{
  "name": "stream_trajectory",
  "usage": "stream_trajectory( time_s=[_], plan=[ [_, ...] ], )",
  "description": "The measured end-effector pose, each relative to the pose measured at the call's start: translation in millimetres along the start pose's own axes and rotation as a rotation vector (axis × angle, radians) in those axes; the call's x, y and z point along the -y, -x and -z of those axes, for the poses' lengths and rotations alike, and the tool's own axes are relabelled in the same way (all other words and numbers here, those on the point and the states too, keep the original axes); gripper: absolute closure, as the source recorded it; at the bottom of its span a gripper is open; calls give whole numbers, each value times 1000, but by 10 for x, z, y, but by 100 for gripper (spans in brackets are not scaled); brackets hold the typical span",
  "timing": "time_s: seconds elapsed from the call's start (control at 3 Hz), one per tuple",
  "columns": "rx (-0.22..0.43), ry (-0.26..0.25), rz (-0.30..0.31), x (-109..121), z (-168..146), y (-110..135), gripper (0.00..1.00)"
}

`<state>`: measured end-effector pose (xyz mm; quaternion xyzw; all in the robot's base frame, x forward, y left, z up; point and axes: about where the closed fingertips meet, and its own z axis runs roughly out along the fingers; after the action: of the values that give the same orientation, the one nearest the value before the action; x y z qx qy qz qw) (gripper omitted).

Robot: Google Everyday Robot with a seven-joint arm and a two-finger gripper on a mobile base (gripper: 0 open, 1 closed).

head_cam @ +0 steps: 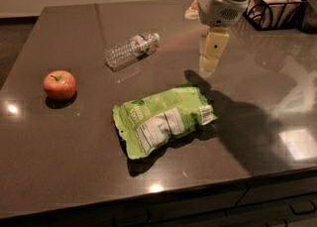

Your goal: Place water bottle upright

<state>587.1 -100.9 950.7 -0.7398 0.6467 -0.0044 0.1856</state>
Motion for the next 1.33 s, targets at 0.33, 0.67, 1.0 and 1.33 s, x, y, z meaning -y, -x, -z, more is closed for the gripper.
stream_trajectory(
  time_s=[0.33,0.67,1.0,1.33],
  plan=[
    [31,24,83,324,-236,245,0],
    [48,40,182,605,-498,508,0],
    [38,51,289,860,-772,768,0],
    [28,73,396,999,-1015,1026,0]
  ],
)
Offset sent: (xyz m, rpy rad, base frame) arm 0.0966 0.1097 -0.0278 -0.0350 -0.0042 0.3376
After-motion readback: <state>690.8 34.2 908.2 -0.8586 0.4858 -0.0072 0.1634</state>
